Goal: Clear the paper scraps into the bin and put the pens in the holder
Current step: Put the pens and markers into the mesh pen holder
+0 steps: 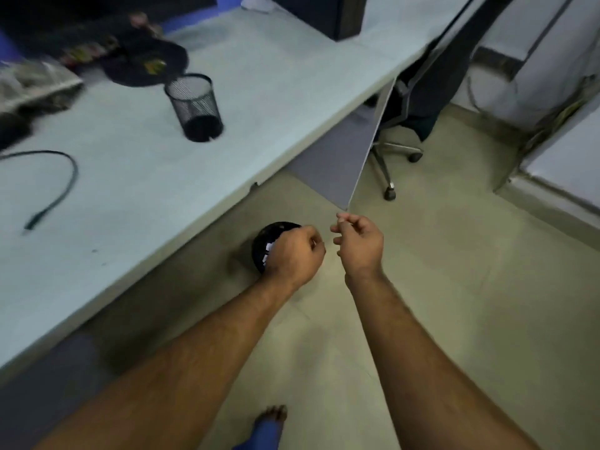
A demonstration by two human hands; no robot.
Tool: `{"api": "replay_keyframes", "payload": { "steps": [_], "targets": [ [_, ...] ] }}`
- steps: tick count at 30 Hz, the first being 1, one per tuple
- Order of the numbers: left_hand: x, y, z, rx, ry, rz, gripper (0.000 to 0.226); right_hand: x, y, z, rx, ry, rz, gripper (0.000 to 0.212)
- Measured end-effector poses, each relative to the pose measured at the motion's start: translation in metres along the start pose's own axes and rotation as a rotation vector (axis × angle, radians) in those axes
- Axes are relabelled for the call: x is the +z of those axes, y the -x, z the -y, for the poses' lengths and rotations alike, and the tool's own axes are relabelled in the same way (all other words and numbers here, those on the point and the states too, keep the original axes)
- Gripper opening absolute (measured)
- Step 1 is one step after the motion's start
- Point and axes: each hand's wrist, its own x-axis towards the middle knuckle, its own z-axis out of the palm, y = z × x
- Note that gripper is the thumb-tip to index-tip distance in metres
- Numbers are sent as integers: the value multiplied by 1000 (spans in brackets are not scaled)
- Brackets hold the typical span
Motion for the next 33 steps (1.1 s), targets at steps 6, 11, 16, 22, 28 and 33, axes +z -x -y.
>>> {"api": "replay_keyframes", "payload": {
  "steps": [6, 11, 16, 22, 28, 33],
  "targets": [
    [-159, 34, -32, -74, 84, -85, 22, 39, 73, 133, 43, 64, 203, 12],
    [-222, 20, 6, -159, 114, -149, 28, 95, 91, 172, 32, 176, 364, 6],
    [-228, -41, 83, -280, 3, -89, 52, 172, 53, 163, 29, 298, 348, 27],
    [-220, -133, 163, -259, -212, 31, 102, 252, -14, 138, 2, 472, 253, 86],
    [-182, -143, 186, -186, -454, -43, 118, 291, -43, 124, -142, 505, 229, 103],
    [-186, -142, 184, -160, -480, -70, 115, 302, -42, 124, -112, 480, 206, 101]
  ]
}}
